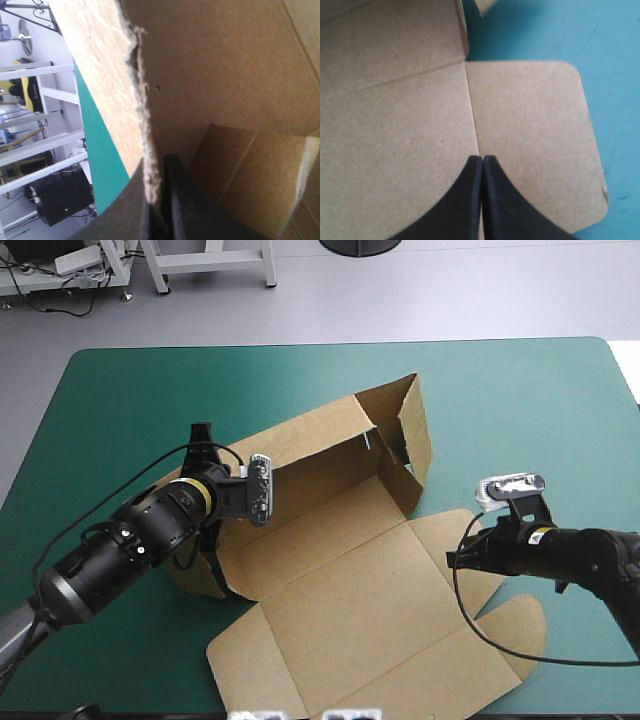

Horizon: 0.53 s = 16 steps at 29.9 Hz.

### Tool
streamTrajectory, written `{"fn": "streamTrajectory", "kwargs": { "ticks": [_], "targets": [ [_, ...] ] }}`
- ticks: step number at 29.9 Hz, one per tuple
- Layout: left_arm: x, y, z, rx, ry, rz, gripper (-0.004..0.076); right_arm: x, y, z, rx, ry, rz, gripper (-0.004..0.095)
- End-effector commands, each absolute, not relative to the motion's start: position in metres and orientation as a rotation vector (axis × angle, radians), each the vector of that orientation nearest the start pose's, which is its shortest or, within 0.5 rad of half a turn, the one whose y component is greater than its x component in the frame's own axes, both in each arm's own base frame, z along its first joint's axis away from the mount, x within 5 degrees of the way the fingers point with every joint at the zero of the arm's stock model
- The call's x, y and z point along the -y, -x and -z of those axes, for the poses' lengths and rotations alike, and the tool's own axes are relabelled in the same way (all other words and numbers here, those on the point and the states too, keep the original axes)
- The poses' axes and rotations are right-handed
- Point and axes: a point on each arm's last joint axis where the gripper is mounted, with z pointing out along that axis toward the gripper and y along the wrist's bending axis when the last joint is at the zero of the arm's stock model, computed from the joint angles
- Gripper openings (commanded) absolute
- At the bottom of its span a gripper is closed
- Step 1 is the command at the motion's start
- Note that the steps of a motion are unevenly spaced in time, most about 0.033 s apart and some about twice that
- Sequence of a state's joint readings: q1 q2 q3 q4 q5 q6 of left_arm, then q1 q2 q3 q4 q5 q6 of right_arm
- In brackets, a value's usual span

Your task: Fold the box

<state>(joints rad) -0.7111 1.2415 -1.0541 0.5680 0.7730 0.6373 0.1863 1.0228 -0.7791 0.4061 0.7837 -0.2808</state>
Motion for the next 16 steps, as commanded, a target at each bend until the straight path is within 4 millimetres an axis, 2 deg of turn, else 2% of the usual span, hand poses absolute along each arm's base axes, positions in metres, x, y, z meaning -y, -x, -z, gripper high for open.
{"fn": "streamTrajectory", "kwargs": {
  "ticks": [1,8,16],
  "targets": [
    [0.150,-0.209,-0.344,-1.577,-1.706,-0.637,-0.0006,-0.063,-0.195,-0.320,-2.376,0.334,-0.445,-0.0017],
    [0.153,-0.219,-0.354,-1.430,-1.651,-0.789,-0.0006,-0.069,-0.205,-0.314,-2.395,0.339,-0.509,-0.0017],
    [0.164,-0.228,-0.348,-1.383,-1.647,-0.779,-0.0005,-0.069,-0.205,-0.314,-2.392,0.359,-0.507,-0.0017]
  ]
}}
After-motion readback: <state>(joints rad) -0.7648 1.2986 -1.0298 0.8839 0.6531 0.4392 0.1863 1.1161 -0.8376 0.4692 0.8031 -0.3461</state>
